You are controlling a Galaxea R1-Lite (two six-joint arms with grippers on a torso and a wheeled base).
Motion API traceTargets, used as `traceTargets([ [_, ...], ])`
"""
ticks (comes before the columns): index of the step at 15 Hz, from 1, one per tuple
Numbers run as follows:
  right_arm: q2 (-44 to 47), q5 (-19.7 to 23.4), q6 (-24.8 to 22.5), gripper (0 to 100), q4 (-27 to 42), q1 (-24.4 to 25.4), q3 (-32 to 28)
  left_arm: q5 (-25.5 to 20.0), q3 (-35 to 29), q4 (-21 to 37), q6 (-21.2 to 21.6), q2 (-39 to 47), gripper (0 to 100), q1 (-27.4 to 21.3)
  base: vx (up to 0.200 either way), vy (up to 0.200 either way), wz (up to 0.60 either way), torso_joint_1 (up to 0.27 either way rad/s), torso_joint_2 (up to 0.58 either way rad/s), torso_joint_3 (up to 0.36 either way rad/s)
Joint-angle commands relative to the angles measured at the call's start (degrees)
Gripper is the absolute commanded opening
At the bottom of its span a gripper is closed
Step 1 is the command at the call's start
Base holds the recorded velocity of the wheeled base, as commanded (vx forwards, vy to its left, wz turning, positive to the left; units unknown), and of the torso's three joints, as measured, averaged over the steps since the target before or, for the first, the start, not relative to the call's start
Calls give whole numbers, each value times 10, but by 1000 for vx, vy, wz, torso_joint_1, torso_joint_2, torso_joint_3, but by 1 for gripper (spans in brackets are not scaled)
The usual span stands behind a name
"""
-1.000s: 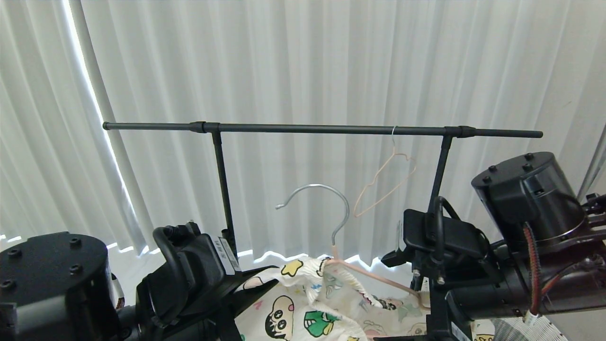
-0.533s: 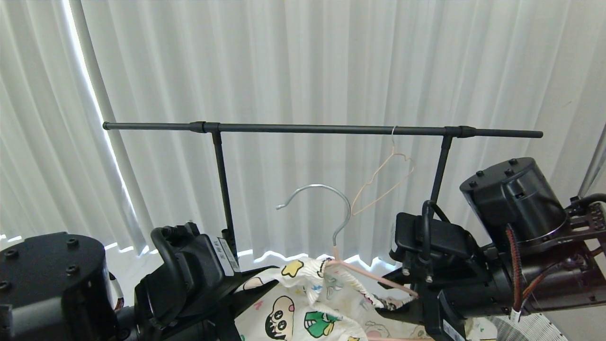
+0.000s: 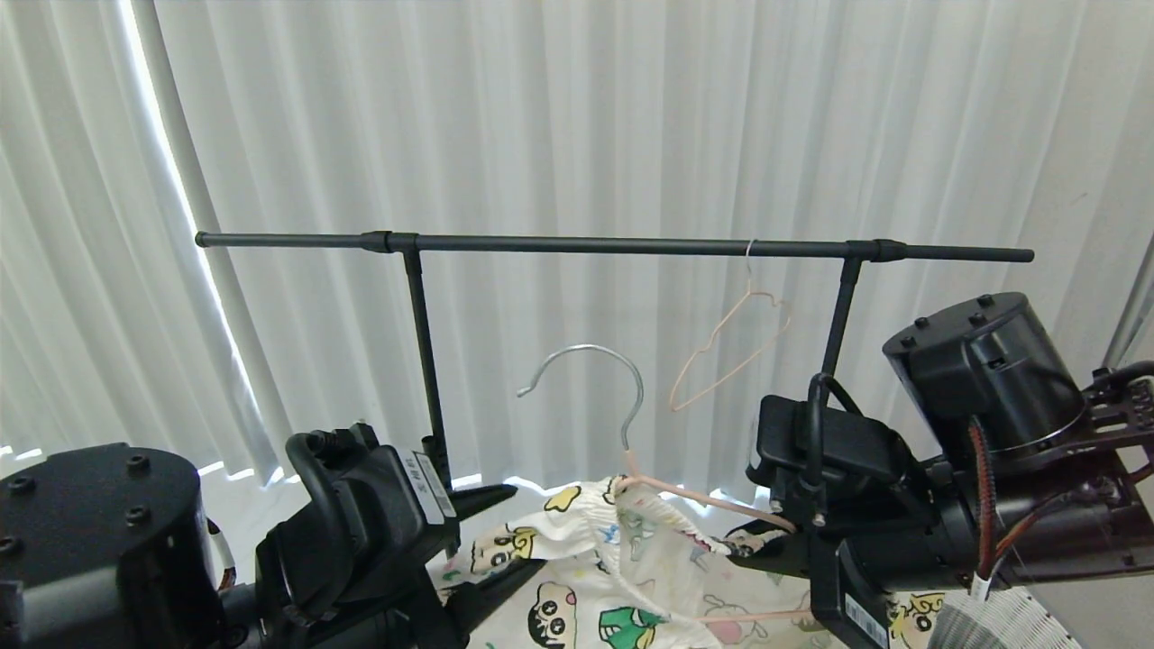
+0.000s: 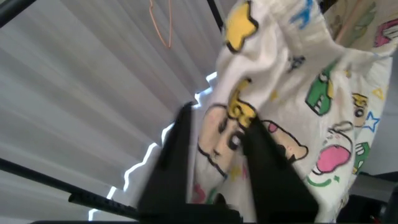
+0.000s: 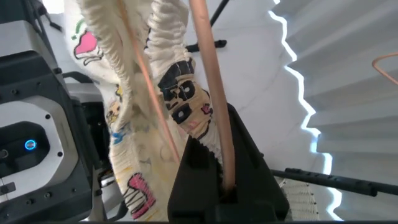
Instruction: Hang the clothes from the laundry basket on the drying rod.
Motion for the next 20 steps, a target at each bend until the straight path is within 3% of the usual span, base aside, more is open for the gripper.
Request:
traceTargets([
  [1, -14, 1, -13, 0, -4, -6, 1, 2, -1, -4, -1, 0, 100, 2, 0, 0, 0, 0, 0, 0],
  [4, -37, -20, -74, 0, -46, -46, 20, 2, 0, -17, -1, -7, 100, 1, 0, 0, 0, 0, 0, 0],
  [8, -56, -30, -74, 0, -58, -98, 30, 3, 10, -18, 1, -17, 100, 6, 0, 0, 0, 0, 0, 0],
  [10, -64, -29, -74, 0, -58, -115, 30, 3, 36, -18, -3, -24, 100, 46, 0, 0, 0, 0, 0, 0],
  [12, -77, -26, -74, 0, -56, -123, 30, 2, 85, -18, -53, -22, 100, 107, 0, 0, 0, 0, 0, 0],
  [14, -86, -24, -75, 0, -51, -122, 30, 0, 78, -18, -105, 0, 100, 134, 0, 0, 0, 0, 0, 0],
  [20, -124, -9, -75, 0, -17, -121, 27, -20, 58, -33, -116, 62, 100, 162, 0, 0, 0, 0, 0, 0],
])
